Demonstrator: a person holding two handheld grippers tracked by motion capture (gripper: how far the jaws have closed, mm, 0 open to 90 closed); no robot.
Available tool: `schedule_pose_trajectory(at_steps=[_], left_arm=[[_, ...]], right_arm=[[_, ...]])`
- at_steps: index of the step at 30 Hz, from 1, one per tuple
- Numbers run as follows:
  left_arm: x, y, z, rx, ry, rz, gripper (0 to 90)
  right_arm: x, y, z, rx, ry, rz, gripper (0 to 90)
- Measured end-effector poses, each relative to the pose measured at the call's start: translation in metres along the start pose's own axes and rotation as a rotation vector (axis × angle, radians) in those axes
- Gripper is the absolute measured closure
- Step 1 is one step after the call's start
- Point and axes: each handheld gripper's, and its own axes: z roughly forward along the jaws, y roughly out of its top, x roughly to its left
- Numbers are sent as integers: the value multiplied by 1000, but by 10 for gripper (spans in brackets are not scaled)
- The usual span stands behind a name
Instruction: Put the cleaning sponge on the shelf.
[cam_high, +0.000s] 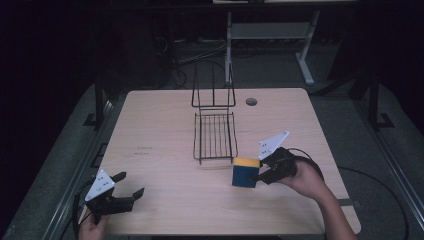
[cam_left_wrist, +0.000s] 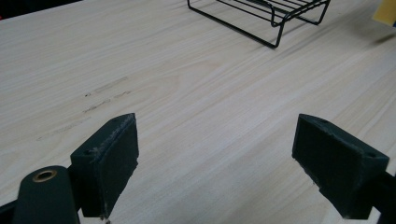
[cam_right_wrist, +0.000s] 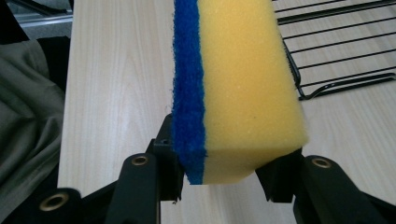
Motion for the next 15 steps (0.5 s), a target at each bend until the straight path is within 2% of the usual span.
schedule_pose_trajectory(at_steps=[15], left_arm=[[1,0,0,0,1,-1,141]], right_arm=[[-10,16,6,7,3,-18,564]])
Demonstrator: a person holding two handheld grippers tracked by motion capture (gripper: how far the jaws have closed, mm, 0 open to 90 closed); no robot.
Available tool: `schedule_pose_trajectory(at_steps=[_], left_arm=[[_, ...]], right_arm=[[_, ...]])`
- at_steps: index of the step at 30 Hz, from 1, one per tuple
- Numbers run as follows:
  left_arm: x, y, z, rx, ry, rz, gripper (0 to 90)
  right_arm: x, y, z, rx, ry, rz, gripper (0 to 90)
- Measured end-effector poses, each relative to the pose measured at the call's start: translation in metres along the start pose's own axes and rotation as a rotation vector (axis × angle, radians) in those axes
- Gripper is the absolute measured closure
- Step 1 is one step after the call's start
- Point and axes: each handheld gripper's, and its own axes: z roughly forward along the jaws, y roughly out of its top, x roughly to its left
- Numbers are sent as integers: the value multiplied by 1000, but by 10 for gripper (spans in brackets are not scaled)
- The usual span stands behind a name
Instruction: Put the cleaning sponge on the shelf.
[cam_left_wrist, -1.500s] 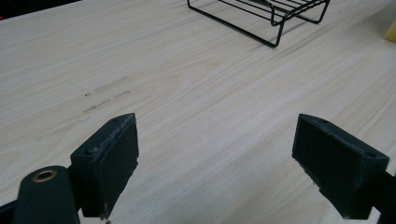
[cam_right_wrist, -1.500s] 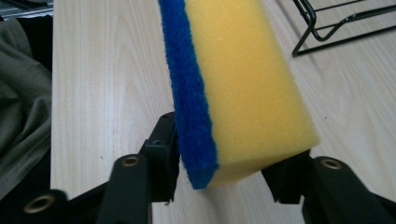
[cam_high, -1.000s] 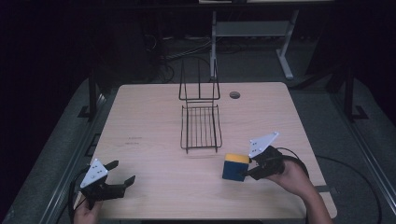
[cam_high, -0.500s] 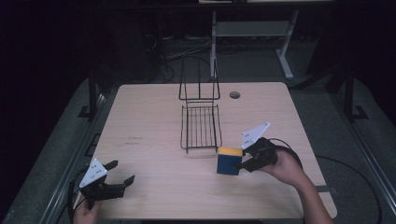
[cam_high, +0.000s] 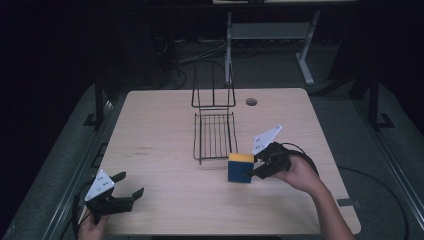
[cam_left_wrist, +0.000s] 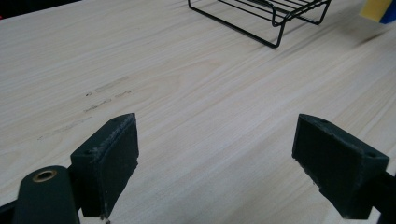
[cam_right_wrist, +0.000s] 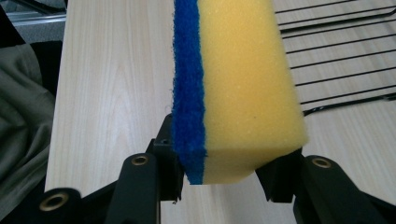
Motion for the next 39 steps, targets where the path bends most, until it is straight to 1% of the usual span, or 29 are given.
schedule_pose_trajectory(at_steps=[1,3,5,7,10,12,15,16,19,21,23,24,25,28,30,32,33,36,38,39], left_arm=[[0,0,0,-2,0,-1,141],[0,0,0,-3,0,-2,141],[0,0,-1,-3,1,-3,141],[0,0,-1,-2,1,-3,141],[0,0,0,-2,0,-3,141],[0,0,0,-2,0,-2,141],[0,0,-1,-3,1,-2,141],[0,0,0,-5,3,-3,141],[0,0,-1,-7,3,-3,140],[1,0,-1,-4,3,-2,141],[0,0,0,-6,3,-3,141],[0,0,-1,-5,2,-2,141],[0,1,-1,-3,3,-1,141],[1,1,-1,-6,5,0,141],[1,0,-1,-4,2,-3,141],[1,0,-1,-4,2,-4,141],[1,0,-1,-5,1,-2,141],[1,0,-1,-6,3,-3,141],[1,0,-1,-8,3,-2,141],[1,0,-1,-8,1,-1,141]], right_arm=[[-3,2,0,-5,1,-1,564],[-4,3,0,-3,-2,-1,564],[-7,6,-1,-18,2,0,564],[-7,7,-1,-15,-1,0,565],[-10,13,-3,-21,2,-10,564],[-11,15,-3,-13,-2,-10,564],[-16,21,-4,-7,-2,-11,564],[-17,23,-4,-9,0,-19,565],[-20,26,-4,-9,3,-15,565],[-23,32,-4,1,-1,-27,566],[-23,33,-5,1,-4,-25,565],[-25,35,-5,-12,-4,-29,566],[-28,37,-5,-15,0,-26,566],[-32,41,-6,-7,-8,-23,566],[-35,44,-7,-19,-9,-14,566],[-37,45,-7,-20,-5,-10,566],[-39,46,-5,-11,-12,-11,566],[-41,48,-5,-8,-13,-9,566],[-46,52,-4,-3,-20,-12,566],[-47,53,-4,-10,-24,-10,566]])
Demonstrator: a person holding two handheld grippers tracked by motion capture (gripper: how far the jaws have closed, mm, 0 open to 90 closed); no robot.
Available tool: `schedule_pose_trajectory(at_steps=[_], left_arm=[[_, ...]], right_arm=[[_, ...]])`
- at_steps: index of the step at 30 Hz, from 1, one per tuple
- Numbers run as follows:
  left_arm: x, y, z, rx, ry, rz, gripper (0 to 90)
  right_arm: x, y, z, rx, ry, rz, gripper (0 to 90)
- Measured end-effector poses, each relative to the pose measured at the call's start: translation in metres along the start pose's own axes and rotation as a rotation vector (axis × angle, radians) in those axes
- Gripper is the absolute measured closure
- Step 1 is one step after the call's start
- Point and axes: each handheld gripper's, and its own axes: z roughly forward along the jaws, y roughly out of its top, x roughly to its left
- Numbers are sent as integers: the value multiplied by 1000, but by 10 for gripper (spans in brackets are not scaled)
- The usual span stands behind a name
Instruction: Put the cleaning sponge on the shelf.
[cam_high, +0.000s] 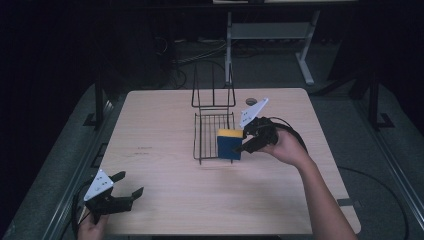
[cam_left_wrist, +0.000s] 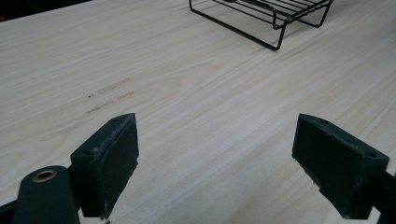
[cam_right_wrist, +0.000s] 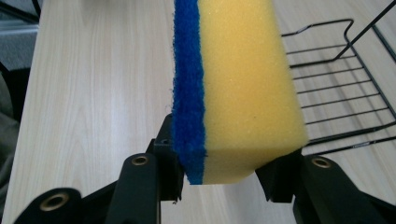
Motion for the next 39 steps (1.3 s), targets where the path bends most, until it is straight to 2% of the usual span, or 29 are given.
schedule_pose_trajectory(at_steps=[13,16,24,29,39], left_arm=[[0,0,0,-1,0,0,141],[0,0,0,-3,1,-1,141],[0,1,0,-6,-1,-2,141],[0,1,0,-6,-2,-1,141],[1,0,-1,-8,0,-5,141]], right_arm=[[-19,9,2,10,-4,19,566],[-23,12,3,-6,-3,23,565],[-34,14,9,14,-8,39,566],[-44,13,13,-10,-3,60,566],[-56,8,31,10,-6,76,565]])
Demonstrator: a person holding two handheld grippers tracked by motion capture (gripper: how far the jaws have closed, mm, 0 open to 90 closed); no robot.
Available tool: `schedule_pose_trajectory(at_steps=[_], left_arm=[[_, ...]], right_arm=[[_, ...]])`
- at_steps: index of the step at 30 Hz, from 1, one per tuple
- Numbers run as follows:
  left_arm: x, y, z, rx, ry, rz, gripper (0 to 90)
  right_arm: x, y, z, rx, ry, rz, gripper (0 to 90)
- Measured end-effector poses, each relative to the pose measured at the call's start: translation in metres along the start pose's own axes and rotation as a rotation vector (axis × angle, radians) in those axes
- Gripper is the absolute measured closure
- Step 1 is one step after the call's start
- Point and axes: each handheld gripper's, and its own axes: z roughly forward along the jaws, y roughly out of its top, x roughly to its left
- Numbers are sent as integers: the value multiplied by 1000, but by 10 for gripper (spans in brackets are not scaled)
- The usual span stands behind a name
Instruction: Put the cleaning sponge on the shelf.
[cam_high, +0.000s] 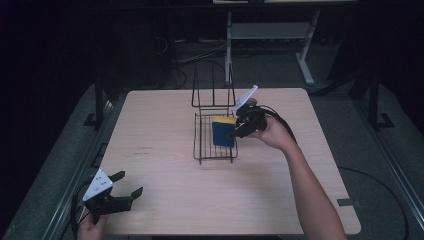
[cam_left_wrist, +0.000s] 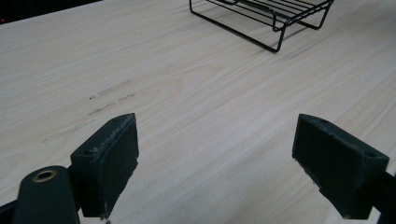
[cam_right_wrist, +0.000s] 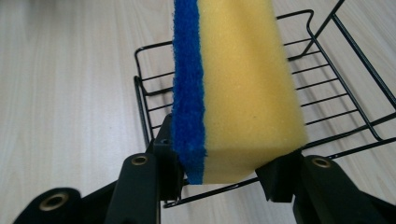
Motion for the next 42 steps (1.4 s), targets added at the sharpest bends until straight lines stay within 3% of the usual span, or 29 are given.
schedule_pose_trajectory(at_steps=[16,42], left_arm=[[1,0,0,-1,-1,-1,141],[1,-1,-1,-1,1,-3,141]], right_arm=[[-8,-4,15,21,9,15,565],[-13,-7,14,8,0,41,468]])
